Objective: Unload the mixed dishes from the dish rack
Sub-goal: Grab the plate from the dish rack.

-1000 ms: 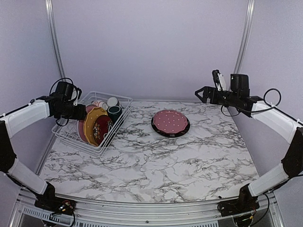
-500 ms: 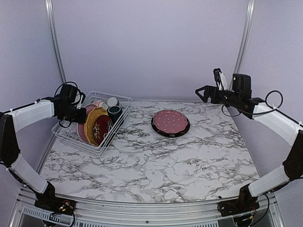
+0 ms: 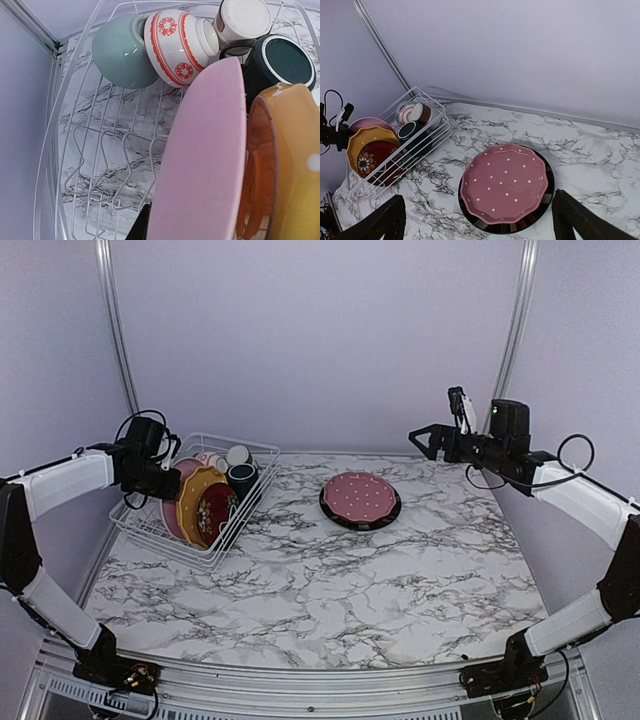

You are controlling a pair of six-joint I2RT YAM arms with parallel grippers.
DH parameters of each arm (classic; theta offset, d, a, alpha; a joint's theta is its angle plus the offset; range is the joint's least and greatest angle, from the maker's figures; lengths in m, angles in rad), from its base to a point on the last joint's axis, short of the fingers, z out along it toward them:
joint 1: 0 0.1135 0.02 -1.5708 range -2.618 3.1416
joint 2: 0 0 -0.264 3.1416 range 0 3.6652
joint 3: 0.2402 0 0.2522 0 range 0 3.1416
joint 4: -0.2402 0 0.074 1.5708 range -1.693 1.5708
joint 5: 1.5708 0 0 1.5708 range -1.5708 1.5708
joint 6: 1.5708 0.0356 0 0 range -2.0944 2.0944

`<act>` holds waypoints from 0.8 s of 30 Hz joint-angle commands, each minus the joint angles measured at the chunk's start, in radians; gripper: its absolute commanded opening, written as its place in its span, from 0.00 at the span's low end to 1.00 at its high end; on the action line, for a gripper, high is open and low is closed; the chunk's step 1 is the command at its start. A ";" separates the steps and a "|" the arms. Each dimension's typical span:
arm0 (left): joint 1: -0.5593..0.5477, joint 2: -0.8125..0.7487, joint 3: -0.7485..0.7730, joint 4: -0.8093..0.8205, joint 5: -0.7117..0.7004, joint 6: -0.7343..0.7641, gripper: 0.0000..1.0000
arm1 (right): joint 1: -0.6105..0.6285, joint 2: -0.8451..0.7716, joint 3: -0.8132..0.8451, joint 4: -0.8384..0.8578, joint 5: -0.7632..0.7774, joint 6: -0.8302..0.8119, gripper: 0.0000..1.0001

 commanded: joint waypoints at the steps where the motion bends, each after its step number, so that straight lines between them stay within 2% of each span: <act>1: 0.002 -0.076 0.055 -0.034 0.024 -0.080 0.06 | -0.001 -0.013 -0.009 0.037 -0.033 0.018 0.98; 6: -0.001 -0.110 0.094 -0.061 -0.008 -0.082 0.04 | -0.001 -0.011 -0.013 0.037 -0.043 0.026 0.98; 16: -0.018 -0.179 0.164 -0.123 -0.196 -0.056 0.02 | -0.001 -0.008 -0.018 0.070 -0.048 0.031 0.98; 24: -0.018 -0.237 0.226 -0.135 -0.174 -0.076 0.02 | -0.002 -0.004 -0.023 0.086 -0.062 0.045 0.98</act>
